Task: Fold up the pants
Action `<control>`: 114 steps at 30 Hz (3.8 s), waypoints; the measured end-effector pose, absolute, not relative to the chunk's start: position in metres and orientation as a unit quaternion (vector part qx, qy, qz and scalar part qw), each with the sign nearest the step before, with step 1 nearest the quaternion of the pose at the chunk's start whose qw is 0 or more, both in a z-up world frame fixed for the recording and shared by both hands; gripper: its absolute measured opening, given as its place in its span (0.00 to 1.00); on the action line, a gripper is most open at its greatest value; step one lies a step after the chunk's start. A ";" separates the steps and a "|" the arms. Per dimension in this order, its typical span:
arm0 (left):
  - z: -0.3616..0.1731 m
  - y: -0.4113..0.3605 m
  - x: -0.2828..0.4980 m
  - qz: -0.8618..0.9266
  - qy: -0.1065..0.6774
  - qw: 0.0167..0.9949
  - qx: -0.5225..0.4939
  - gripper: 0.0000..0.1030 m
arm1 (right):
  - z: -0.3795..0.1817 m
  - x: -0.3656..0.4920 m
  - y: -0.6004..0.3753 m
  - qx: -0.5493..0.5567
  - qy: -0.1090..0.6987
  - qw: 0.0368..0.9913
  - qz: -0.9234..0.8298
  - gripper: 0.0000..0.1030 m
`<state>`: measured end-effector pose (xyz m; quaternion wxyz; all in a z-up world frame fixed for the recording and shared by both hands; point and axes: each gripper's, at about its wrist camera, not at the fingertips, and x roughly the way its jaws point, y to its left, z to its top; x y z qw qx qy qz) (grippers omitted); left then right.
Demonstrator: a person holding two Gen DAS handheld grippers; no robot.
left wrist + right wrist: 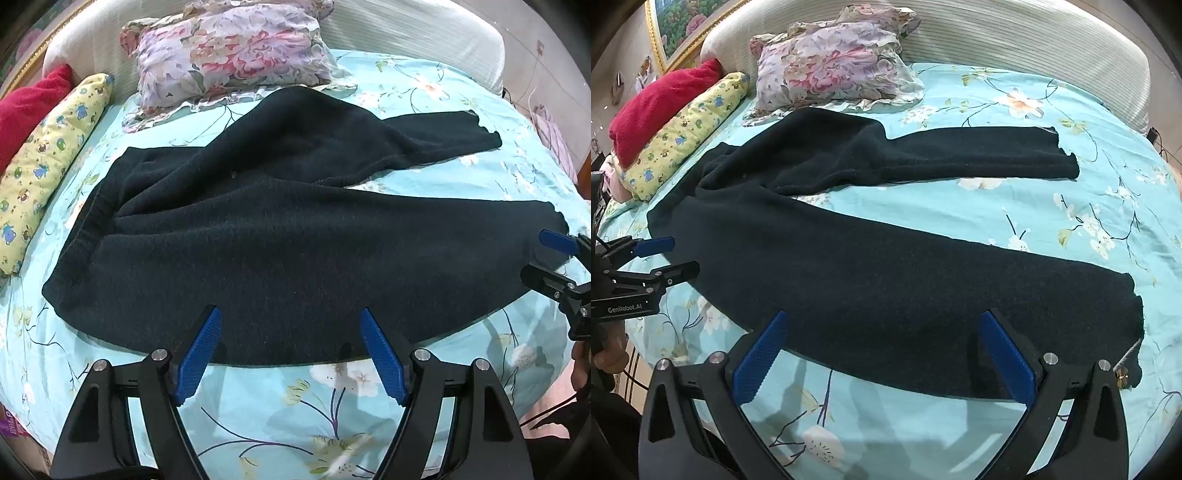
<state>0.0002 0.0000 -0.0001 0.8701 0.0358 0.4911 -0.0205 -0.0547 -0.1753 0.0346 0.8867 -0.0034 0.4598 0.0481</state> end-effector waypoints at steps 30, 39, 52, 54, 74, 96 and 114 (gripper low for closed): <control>-0.005 -0.003 0.001 -0.028 0.495 0.868 0.028 0.76 | 0.034 -0.054 -0.178 0.009 0.461 0.886 0.045 1.00; -0.004 -0.004 0.001 -0.026 0.486 0.872 0.048 0.77 | 0.036 -0.055 -0.180 0.016 0.460 0.887 0.045 1.00; 0.005 -0.007 0.011 -0.052 0.488 0.871 0.035 0.77 | 0.042 -0.053 -0.184 0.027 0.455 0.889 0.043 1.00; 0.010 -0.009 0.016 -0.056 0.480 0.874 0.039 0.77 | 0.045 -0.051 -0.189 0.037 0.453 0.890 0.040 1.00; 0.044 -0.040 0.130 -0.117 0.482 0.865 0.075 0.78 | 0.080 0.046 -0.270 0.075 0.440 0.895 0.002 1.00; 0.020 -0.092 0.307 -0.221 0.543 0.804 0.096 0.78 | 0.076 0.182 -0.380 0.114 0.467 0.877 -0.014 1.00; -0.011 -0.108 0.305 -0.271 0.604 0.740 0.117 0.18 | 0.048 0.203 -0.392 0.129 0.505 0.853 -0.005 0.13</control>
